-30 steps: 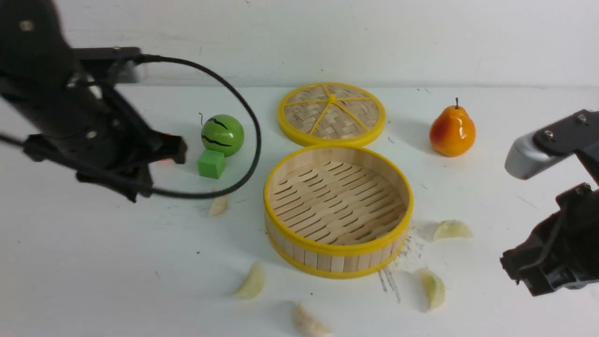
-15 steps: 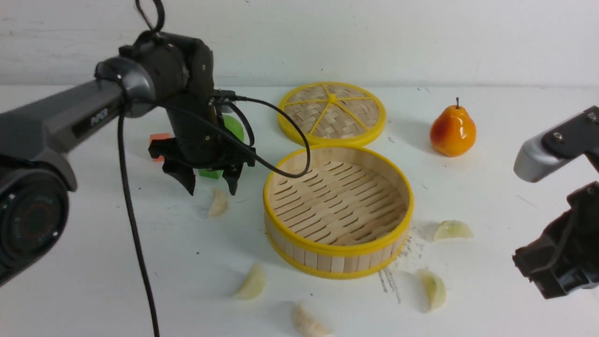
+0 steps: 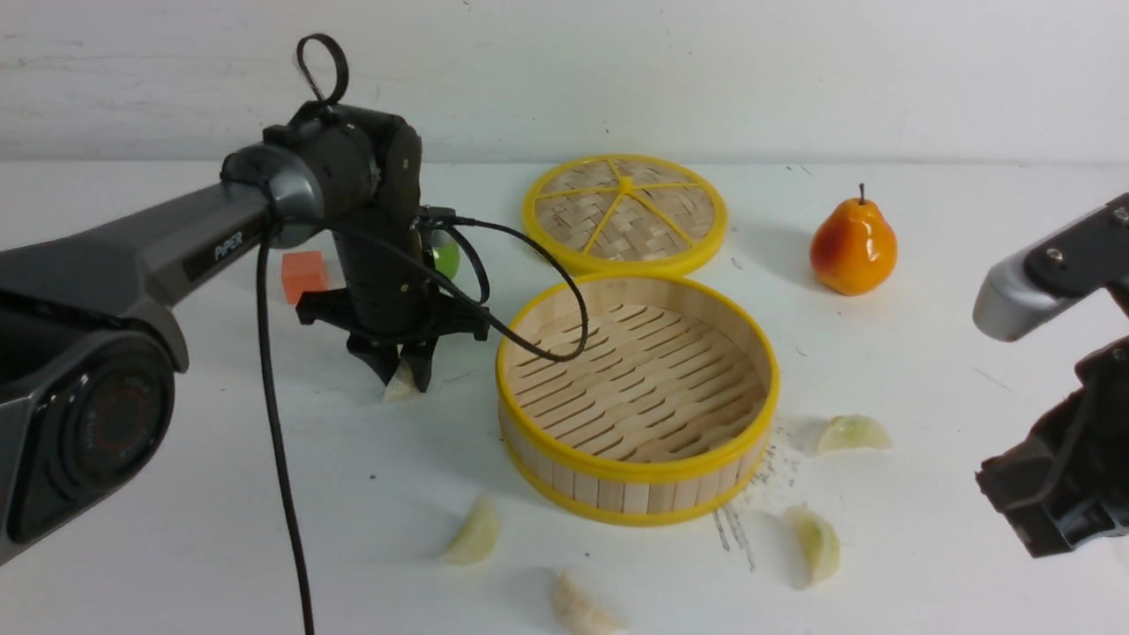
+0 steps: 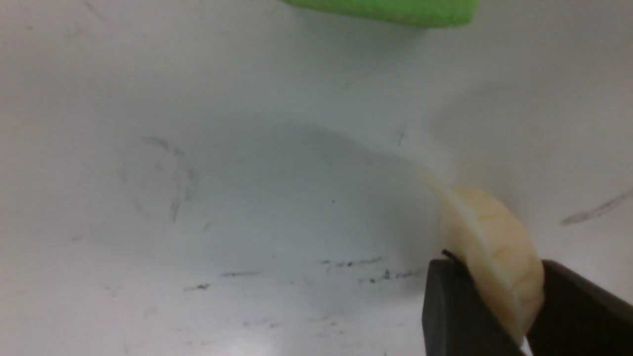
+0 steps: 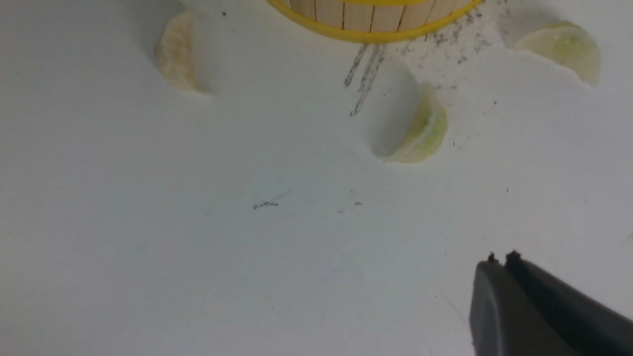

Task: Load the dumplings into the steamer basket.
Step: Use the left arm to grab a dumpling, then use the left arm to put the dumpling into the steamer

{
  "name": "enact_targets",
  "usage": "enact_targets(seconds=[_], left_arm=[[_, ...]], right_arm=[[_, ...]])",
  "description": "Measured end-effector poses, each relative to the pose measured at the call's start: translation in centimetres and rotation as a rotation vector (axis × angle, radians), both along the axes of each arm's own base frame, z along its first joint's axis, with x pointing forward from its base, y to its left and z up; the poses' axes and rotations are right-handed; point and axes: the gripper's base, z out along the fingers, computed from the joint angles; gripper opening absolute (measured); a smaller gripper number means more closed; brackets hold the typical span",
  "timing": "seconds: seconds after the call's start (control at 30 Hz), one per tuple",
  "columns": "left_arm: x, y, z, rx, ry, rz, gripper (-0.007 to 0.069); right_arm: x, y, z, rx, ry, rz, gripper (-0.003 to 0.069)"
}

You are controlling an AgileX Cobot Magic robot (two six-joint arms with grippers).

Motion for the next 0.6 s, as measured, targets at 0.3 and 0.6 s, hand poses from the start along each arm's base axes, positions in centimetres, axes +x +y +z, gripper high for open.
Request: enact_targets(seconds=[0.3, 0.6], left_arm=[[-4.5, -7.9, 12.5, -0.129, -0.263, -0.154, 0.0184], [-6.6, -19.2, 5.9, -0.192, -0.317, -0.240, 0.0184]], right_arm=[[-1.4, -0.7, 1.2, 0.029, -0.026, -0.077, 0.0012], [-6.3, -2.9, 4.3, 0.042, -0.171, -0.122, 0.0021]])
